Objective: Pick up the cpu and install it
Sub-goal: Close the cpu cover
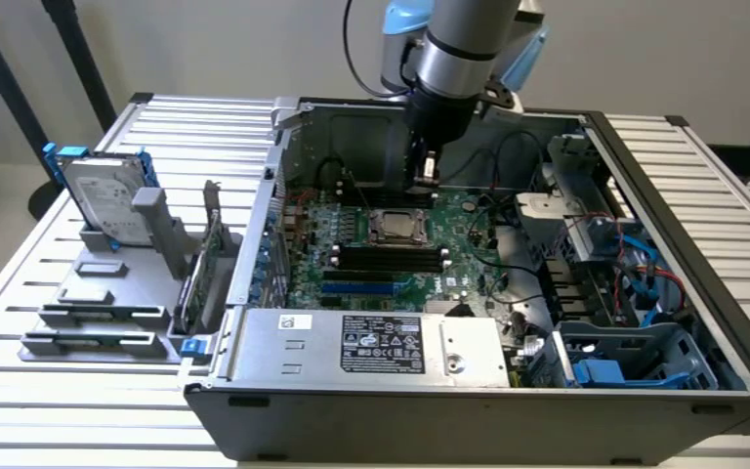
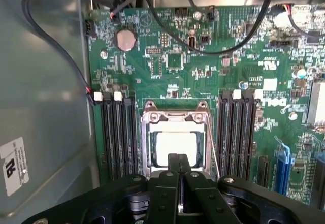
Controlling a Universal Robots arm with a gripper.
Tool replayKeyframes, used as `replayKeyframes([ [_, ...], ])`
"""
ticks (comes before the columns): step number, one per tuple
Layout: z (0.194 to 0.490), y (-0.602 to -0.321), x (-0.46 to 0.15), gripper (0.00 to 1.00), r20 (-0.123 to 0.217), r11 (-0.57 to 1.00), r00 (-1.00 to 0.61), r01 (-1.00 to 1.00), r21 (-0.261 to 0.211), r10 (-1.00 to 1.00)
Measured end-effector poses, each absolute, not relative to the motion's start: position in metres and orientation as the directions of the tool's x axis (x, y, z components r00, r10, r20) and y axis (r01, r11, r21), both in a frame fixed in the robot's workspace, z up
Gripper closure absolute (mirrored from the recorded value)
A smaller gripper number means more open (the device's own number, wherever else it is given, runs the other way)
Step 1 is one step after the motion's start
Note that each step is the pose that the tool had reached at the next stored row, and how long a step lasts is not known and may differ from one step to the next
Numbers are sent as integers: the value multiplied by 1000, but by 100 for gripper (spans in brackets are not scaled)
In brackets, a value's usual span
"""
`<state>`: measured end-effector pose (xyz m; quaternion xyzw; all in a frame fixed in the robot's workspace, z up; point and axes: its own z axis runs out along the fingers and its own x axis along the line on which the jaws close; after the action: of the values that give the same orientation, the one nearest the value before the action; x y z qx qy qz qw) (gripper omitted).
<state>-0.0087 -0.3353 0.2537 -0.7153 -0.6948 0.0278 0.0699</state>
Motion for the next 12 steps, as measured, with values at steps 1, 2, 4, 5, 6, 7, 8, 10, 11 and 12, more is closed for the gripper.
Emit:
replayKeyframes([
  [1, 253, -335, -10, 89, 57, -25, 34, 989, -148, 998],
  [2, 253, -335, -11, 89, 57, -25, 34, 987, -159, 998],
  [4, 253, -335, -13, 89, 56, -25, 35, 984, -179, 998],
  [5, 252, -335, -14, 89, 56, -25, 36, 982, -189, 998],
  [6, 252, -335, -15, 89, 55, -25, 36, 979, -200, 998],
  [7, 252, -335, -17, 89, 55, -25, 37, 977, -211, 998],
  [8, 252, -335, -19, 89, 54, -25, 38, 975, -223, 998],
  [10, 252, -335, -23, 89, 53, -25, 39, 969, -244, 998],
  [11, 252, -335, -25, 89, 53, -25, 39, 968, -250, 998],
  [12, 252, -335, -28, 89, 53, -25, 39, 967, -253, 998],
])
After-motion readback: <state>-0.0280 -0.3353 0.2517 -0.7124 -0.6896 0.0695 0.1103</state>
